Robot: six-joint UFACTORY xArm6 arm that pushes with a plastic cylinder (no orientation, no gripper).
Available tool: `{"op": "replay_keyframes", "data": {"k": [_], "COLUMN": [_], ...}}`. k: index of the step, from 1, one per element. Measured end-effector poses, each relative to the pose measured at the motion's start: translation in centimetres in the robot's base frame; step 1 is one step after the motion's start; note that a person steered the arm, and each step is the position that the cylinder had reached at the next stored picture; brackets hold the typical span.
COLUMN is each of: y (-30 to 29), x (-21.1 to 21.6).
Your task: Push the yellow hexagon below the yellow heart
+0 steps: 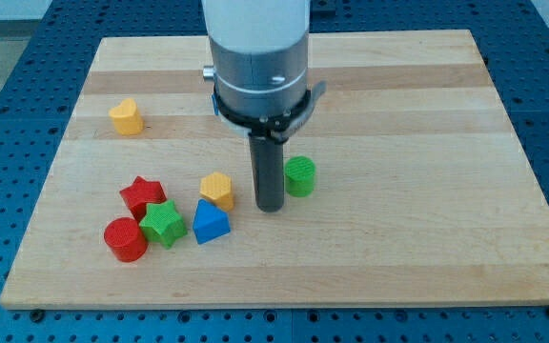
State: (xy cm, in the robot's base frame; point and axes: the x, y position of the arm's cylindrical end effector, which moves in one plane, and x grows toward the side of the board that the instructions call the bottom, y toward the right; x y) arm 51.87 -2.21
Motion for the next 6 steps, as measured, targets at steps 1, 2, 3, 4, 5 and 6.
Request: {"op": "replay_keyframes", "data": {"k": [1, 2, 3, 4, 5, 6], "y": [-1.0, -3.5, -5.9, -8.2, -10.0, -10.6], "x": [1.1, 0.6, -0.7, -2.2, -3.6, -4.7]}}
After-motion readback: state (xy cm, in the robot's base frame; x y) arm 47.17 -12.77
